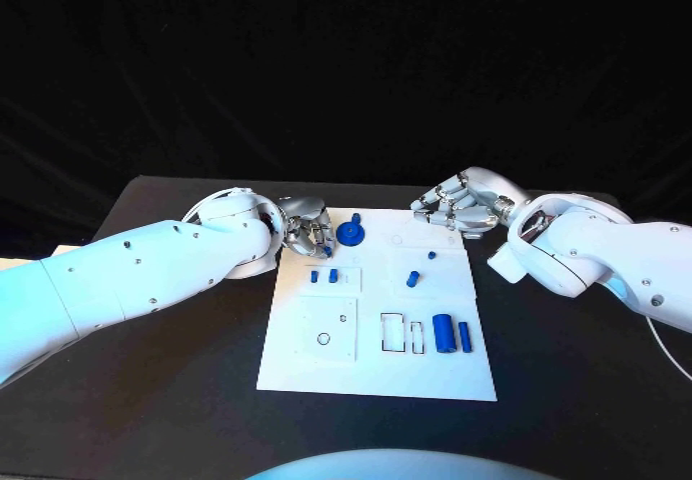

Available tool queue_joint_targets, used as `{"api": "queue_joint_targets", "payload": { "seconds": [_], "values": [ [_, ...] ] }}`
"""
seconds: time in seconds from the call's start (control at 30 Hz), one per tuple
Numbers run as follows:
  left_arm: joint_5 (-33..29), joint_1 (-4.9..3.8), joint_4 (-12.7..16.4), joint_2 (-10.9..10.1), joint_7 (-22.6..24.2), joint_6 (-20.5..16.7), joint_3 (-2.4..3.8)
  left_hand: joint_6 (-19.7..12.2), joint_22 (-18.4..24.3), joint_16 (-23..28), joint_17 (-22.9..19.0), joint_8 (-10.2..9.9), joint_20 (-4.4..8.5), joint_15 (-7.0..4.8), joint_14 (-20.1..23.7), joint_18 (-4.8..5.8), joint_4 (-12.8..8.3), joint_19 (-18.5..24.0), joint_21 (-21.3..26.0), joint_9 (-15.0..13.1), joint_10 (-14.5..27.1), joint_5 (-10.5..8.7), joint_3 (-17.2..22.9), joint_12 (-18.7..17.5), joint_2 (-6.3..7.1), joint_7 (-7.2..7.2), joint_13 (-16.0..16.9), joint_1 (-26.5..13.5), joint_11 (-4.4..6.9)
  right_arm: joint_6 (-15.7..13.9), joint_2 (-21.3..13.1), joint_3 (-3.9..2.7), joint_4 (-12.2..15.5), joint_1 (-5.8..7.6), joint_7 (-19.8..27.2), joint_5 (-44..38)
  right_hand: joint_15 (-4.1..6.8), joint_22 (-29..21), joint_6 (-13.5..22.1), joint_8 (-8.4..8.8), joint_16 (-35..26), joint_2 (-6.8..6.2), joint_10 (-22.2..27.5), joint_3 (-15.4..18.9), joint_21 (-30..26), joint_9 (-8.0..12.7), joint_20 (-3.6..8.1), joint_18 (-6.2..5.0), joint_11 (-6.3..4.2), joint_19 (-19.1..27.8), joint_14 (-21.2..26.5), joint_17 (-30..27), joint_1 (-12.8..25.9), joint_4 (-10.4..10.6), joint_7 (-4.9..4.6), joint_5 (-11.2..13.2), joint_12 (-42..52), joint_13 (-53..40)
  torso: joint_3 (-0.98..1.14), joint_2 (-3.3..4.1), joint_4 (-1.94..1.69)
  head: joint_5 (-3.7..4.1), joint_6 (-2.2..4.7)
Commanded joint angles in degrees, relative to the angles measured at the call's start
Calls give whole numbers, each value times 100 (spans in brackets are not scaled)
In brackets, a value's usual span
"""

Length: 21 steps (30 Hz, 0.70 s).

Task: Assemble the parts on the task board

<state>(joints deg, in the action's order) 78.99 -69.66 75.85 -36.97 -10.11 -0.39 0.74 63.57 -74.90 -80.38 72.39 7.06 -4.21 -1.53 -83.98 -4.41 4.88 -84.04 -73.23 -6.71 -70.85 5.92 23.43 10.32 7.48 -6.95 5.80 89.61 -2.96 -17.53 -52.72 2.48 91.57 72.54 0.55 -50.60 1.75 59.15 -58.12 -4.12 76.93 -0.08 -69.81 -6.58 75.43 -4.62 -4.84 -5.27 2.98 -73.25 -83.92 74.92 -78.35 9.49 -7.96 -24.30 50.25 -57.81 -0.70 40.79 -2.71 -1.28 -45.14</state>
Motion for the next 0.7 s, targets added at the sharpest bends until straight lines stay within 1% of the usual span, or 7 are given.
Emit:
{"api": "queue_joint_targets", "payload": {
  "seconds": [0.03, 0.13, 0.23, 0.3, 0.47, 0.63, 0.7],
  "values": [
    [17, 2, 1, 20, 45, 137, -1, 12, -377, -30, -1, -20, -20, 26, -221, 74, -3, -78, -9, 3, -7, -28, 31, -32, -5, -42, 6, -60, -28, 76, 4, 0, 6, -4, 32, -46, -37, -3, -10, -26, -31, 6, 22, -45, -29, 9, 4, -104, -9, 14, -278, 114, -60, 5, -14, -19, -7, 10, -2, 1, -3, 0, -7],
    [45, 2, 8, 26, 36, 188, -2, 20, -371, -28, -6, -22, -21, 26, -219, 71, -15, -73, 2, 2, -15, -28, 46, -37, -7, -40, 11, -65, -27, 78, 6, 0, 6, -4, 31, -46, -37, -3, -10, -26, -31, 6, 22, -45, -29, 9, 4, -104, -9, 14, -278, 114, -60, 5, -14, -19, -7, 10, -3, 2, 0, -6, -4],
    [72, 2, 15, 29, 23, 243, -2, 21, -365, -26, -11, -23, -21, 27, -217, 69, -19, -70, 11, 2, -16, -29, 49, -39, -5, -39, 12, -66, -27, 79, 5, 0, 4, -4, 28, -46, -37, -3, -10, -26, -31, 6, 22, -45, -29, 9, 4, -104, -9, 14, -278, 114, -60, 5, -14, -19, -7, 10, -4, 1, 1, -3, -24],
    [93, 1, 18, 31, 15, 272, -2, 21, -365, -26, -11, -23, -21, 27, -217, 69, -19, -70, 11, 2, -16, -29, 49, -39, -5, -39, 12, -66, -27, 82, 0, 0, 4, -4, 24, -46, -38, -3, -10, -26, -31, 3, 22, -47, -29, 9, 4, -104, -8, 13, -279, 114, -59, 6, -15, -27, -7, 12, -6, 4, 1, -3, -23],
    [122, 1, 19, 40, -7, 353, -3, 34, -369, -32, -3, -24, -22, 27, -217, 69, -37, -70, 9, 1, -31, -30, 59, -40, 2, -36, 20, -74, -23, 87, 1, 0, 1, -4, 21, -46, -38, -3, -11, -26, -33, 0, 23, -49, -30, 9, 5, -103, -6, 13, -279, 113, -57, 8, -16, -36, -8, 14, -3, -2, 0, 6, -46],
    [146, 1, 10, 50, -15, 382, -3, 42, -387, -27, -16, -27, -22, 26, -214, 74, -49, -76, -15, 0, -41, -34, 61, -43, 16, -33, 27, -92, -22, 95, 4, 0, 2, -4, 20, -46, -38, 10, -12, -27, -23, 1, 13, -49, -23, 9, 5, -101, -6, 5, -282, 124, -56, 9, -16, -38, 11, 0, -2, -2, -5, 16, -36],
    [156, 1, 4, 54, -17, 388, -5, 49, -389, -26, -19, -27, -22, 25, -213, 74, -53, -76, -16, -1, -48, -36, 62, -44, 19, -32, 31, -103, -20, 95, 4, 0, 2, -4, 19, -46, -38, 10, -12, -27, -23, 1, 13, -49, -23, 9, 5, -101, -6, 5, -282, 124, -56, 9, -16, -38, 11, 0, -4, -4, -1, 5, -33]
  ]
}}
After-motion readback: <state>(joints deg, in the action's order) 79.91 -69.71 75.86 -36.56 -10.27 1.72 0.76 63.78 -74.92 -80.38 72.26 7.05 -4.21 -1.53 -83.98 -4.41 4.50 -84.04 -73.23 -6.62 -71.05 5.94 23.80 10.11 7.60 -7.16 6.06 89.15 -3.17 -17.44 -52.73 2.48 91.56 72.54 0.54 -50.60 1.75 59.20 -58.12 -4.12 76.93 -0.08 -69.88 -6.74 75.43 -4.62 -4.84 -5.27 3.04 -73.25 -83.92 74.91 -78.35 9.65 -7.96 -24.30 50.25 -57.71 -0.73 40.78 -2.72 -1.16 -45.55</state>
